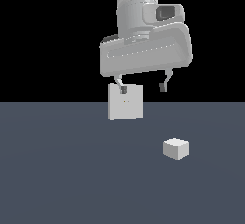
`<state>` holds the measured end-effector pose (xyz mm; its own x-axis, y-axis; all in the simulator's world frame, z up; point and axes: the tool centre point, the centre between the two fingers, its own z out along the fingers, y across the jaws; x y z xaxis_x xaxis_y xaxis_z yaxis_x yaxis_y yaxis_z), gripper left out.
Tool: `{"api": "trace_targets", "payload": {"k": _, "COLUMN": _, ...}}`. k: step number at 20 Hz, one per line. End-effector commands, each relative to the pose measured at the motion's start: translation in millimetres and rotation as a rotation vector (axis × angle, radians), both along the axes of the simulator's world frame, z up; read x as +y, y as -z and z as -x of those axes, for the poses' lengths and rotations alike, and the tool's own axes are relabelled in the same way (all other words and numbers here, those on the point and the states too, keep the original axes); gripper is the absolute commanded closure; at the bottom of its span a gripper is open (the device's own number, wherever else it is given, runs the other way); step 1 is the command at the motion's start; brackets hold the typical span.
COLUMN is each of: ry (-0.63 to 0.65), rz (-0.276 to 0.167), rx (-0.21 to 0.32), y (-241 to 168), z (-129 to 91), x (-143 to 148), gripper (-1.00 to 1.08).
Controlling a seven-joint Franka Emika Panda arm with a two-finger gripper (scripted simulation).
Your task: Plug the charger into the wall socket.
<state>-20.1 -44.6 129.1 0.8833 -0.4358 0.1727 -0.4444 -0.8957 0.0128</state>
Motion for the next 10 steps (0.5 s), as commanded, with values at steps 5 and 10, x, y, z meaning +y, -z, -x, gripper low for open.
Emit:
{"api": "trace_targets", "payload": {"k": 5, "ry": 0.149, "rz": 0.024, "rx": -0.039, "y": 21, "z": 13, "x": -20, "gripper": -0.92}}
{"api": "trace_targets", "payload": {"k": 10, "ry": 0.258, "rz": 0.042, "rx": -0.066, "y": 36, "z": 24, "x": -34, "gripper": -0.92}}
